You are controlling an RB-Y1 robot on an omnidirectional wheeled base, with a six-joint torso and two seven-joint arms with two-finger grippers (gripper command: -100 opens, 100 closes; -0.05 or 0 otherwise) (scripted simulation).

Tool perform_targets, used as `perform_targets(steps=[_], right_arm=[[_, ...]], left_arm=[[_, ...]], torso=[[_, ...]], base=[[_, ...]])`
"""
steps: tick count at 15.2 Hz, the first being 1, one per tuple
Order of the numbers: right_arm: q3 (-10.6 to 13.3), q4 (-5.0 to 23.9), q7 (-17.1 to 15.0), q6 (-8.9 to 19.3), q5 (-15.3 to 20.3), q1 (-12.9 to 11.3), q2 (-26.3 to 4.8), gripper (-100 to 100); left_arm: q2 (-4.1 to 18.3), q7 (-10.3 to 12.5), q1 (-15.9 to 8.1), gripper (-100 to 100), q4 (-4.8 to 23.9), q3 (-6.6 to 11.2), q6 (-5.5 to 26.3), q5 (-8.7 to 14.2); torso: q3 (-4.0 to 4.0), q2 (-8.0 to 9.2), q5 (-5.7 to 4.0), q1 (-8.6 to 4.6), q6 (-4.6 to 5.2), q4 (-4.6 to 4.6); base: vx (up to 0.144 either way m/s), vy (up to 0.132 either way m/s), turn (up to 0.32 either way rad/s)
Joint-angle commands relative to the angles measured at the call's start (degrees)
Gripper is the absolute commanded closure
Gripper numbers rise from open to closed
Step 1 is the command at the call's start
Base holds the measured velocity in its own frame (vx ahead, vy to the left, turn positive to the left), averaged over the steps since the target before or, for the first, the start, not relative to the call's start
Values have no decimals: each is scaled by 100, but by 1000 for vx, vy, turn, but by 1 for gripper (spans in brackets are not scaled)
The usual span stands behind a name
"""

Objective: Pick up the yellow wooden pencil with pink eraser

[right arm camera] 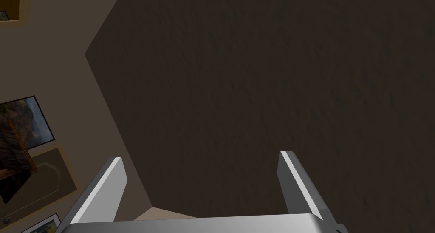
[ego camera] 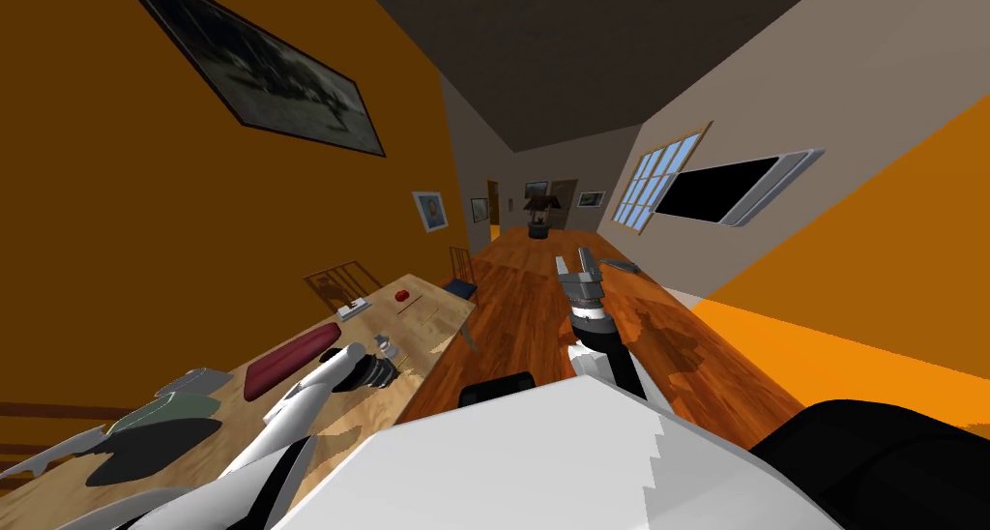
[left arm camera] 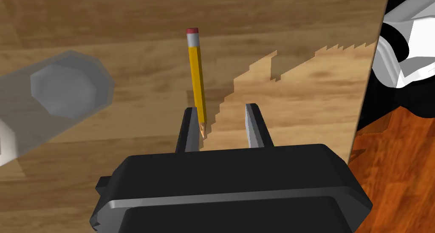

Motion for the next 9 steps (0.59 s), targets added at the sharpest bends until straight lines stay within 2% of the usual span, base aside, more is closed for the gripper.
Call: perform_targets(steps=[1,3,4,8,9], right_arm=[[0,0,0,0,0,0,0,0],[1,0,0,0,0,0,1,0],[1,0,0,0,0,-1,0,0],[0,0,0,0,0,-1,-1,0],[0,0,0,0,0,-1,-1,0]], left_arm=[[83,21,-27,100,-79,-24,185,26],[69,15,-26,100,-63,-20,145,24],[-1,15,-63,-100,-138,37,249,187],[-142,2,-133,-100,-245,141,386,467],[-113,41,-47,-100,-321,108,354,371]], torso=[[0,0,0,0,0,0],[-1,1,1,-12,0,-2],[-1,1,2,-7,1,-3],[2,7,12,42,1,-1],[3,9,13,43,1,-1]], base=[[9,-38,97],[-4,-40,50],[-12,17,8],[-26,77,-5],[-20,46,-8]])
